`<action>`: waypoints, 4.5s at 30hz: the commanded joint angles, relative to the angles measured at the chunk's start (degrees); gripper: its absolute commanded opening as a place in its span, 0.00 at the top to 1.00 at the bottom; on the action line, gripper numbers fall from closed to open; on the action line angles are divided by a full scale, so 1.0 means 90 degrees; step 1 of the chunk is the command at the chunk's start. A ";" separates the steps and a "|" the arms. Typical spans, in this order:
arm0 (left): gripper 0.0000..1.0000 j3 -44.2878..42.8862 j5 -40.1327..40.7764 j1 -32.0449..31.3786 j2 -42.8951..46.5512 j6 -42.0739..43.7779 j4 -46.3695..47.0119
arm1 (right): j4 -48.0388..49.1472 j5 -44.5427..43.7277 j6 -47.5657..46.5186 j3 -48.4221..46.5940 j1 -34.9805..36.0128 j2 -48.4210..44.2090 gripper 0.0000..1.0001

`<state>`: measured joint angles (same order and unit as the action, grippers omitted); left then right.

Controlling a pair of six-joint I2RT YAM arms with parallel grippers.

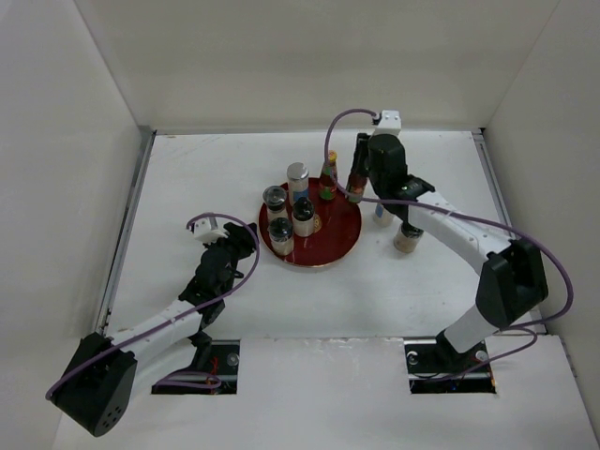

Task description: Organize the condiment bottles

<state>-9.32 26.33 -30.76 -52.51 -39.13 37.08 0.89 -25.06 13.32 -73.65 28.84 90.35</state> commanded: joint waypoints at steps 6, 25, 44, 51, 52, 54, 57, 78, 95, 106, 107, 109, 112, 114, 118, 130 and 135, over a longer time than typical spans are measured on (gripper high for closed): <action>0.54 0.0079 -0.0034 0.0054 0.0122 -0.0076 0.0333 | 0.1073 -0.0038 0.0248 0.0204 0.0687 -0.0293 0.72; 0.54 0.0118 -0.0073 0.0083 0.0132 -0.0114 0.0382 | 0.1220 -0.0087 0.0346 -0.0030 0.1429 0.0567 0.60; 0.54 0.0108 -0.0074 0.0054 0.0239 -0.0124 0.0343 | 0.0782 -0.0837 0.0443 0.1942 0.0308 -0.1542 0.09; 0.54 0.0088 -0.0074 0.0044 0.0229 -0.0085 0.0333 | -0.0040 -0.1024 0.0453 0.1923 -0.0163 -0.1065 0.06; 0.54 0.0108 -0.0064 0.0093 0.0239 -0.0114 0.0333 | -0.0040 -0.1053 0.0463 0.1904 -0.0163 -0.0977 0.06; 0.54 0.0118 -0.0103 0.0132 0.0229 -0.0134 0.0323 | -0.0050 -0.1063 0.0492 0.1845 -0.0192 -0.0820 0.06; 0.54 0.0108 -0.0084 0.0055 0.0307 -0.0085 0.0314 | -0.0030 -0.1073 0.0541 0.1816 -0.0221 -0.0674 0.10; 0.54 0.0098 -0.0123 0.0074 0.0190 -0.0144 0.0343 | 0.0780 -0.0507 0.0756 0.1777 0.0159 -0.1406 0.50; 0.54 0.0118 -0.0093 0.0093 0.0171 -0.0134 0.0362 | 0.1406 -0.0233 0.1039 0.1201 0.0580 0.0020 0.49; 0.54 0.0137 -0.0123 0.0074 0.0200 -0.0193 0.0382 | 0.1269 -0.0380 0.1088 0.1327 0.0599 -0.0281 0.15; 0.54 0.0137 -0.0093 0.0064 0.0209 -0.0173 0.0382 | 0.1249 -0.0380 0.1098 0.1386 0.0599 -0.0399 0.14; 0.54 0.0147 -0.0083 0.0112 0.0200 -0.0193 0.0382 | 0.1220 -0.0370 0.1098 0.1532 0.0599 -0.0652 0.14; 0.54 0.0147 -0.0132 0.0123 0.0209 -0.0212 0.0382 | 0.1249 -0.0409 0.1117 0.1960 0.0502 -0.1188 0.17; 0.54 0.0147 -0.0084 0.0064 0.0239 -0.0173 0.0382 | 0.1211 -0.0506 0.1234 0.2380 0.0356 -0.1725 0.22; 0.54 0.0147 -0.0103 0.0103 0.0180 -0.0212 0.0382 | 0.0782 -0.0896 0.1313 0.3152 0.0131 -0.2839 0.66; 0.54 0.0147 -0.0113 0.0083 0.0190 -0.0271 0.0401 | -0.1280 -0.1963 0.1791 0.3818 -0.0084 -0.3096 0.09; 0.54 0.0176 -0.0113 0.0113 0.0405 -0.0232 0.0343 | -0.1124 -0.1767 0.1898 0.3915 -0.0221 -0.2705 0.09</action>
<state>-8.32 25.34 -30.02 -50.70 -40.95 37.65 -9.61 -41.19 28.49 -38.63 27.79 65.34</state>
